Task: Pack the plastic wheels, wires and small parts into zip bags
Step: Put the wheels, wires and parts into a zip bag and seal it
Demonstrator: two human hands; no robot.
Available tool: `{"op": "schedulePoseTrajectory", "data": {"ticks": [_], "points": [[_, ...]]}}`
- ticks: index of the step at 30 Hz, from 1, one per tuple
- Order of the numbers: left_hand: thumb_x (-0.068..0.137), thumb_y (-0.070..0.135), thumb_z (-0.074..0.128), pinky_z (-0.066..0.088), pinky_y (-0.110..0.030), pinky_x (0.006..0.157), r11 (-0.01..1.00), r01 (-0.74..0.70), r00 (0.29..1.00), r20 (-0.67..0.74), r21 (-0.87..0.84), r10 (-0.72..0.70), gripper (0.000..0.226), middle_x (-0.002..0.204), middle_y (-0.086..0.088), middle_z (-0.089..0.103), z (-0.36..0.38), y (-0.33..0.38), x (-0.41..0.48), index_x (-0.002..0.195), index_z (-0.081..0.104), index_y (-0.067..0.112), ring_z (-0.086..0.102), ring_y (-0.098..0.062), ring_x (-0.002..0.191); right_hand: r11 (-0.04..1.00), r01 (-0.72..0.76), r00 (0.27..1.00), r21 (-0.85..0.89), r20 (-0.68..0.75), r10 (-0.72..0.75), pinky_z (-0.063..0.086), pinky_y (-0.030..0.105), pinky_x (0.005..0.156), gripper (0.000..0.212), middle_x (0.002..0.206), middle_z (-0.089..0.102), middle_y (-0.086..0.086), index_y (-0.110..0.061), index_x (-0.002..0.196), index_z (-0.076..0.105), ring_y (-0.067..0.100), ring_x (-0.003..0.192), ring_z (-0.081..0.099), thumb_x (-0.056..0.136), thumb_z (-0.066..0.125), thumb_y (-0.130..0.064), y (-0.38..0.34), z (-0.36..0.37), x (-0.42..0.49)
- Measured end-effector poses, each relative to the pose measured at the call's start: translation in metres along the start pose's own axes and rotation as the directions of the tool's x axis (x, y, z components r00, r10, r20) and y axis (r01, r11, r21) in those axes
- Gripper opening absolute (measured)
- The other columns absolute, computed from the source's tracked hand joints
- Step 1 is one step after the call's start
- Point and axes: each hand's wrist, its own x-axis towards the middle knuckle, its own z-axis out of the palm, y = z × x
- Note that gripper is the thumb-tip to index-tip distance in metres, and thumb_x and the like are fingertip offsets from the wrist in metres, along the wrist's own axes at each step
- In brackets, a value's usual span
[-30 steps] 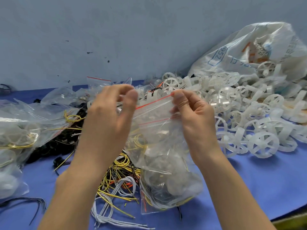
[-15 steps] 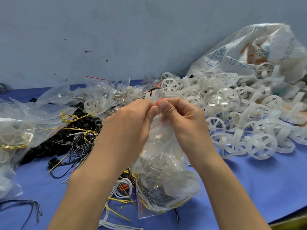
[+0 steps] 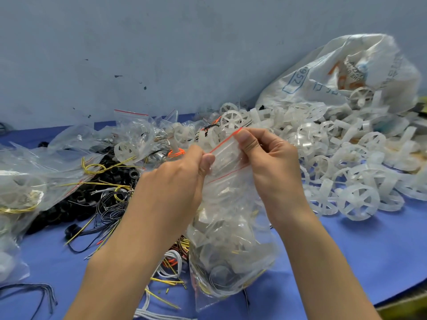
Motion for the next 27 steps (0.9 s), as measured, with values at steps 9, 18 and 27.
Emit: {"op": "schedulePoseTrajectory", "data": {"ticks": [9, 18, 27], "points": [[0.092, 0.056, 0.017, 0.047, -0.043, 0.057, 0.999, 0.04, 0.995, 0.092, -0.029, -0.037, 0.045, 0.053, 0.005, 0.042, -0.013, -0.02, -0.017, 0.089, 0.047, 0.022, 0.054, -0.031, 0.059, 1.0, 0.011, 0.999, -0.003, -0.042, -0.011, 0.042, 0.015, 0.054, 0.012, 0.055, 0.055, -0.009, -0.02, 0.08, 0.074, 0.004, 0.052, 0.048, 0.09, 0.07, -0.025, 0.0, -0.004, 0.003], [0.089, 0.059, 0.029, 0.028, -0.032, 0.049, 0.973, 0.111, 0.985, 0.152, -0.204, -0.081, 0.041, 0.052, 0.008, 0.045, -0.03, -0.05, -0.043, 0.088, 0.054, 0.026, 0.04, -0.013, 0.049, 0.998, 0.052, 0.995, 0.019, -0.082, -0.05, 0.041, 0.012, 0.053, 0.01, 0.054, 0.055, -0.012, -0.02, 0.082, 0.073, 0.0, 0.05, 0.048, 0.091, 0.07, -0.022, 0.0, 0.018, 0.001], [0.096, 0.021, 0.056, 0.036, -0.018, 0.051, 0.916, 0.223, 0.975, 0.095, -0.333, -0.202, 0.017, 0.068, 0.017, 0.059, -0.063, -0.081, -0.066, 0.088, 0.065, 0.033, 0.049, -0.008, 0.056, 0.986, 0.165, 0.985, 0.0, -0.048, -0.164, 0.041, 0.013, 0.06, 0.012, 0.065, 0.06, -0.017, -0.032, 0.078, 0.075, 0.002, 0.063, 0.047, 0.089, 0.072, -0.033, -0.001, 0.053, 0.001]]}}
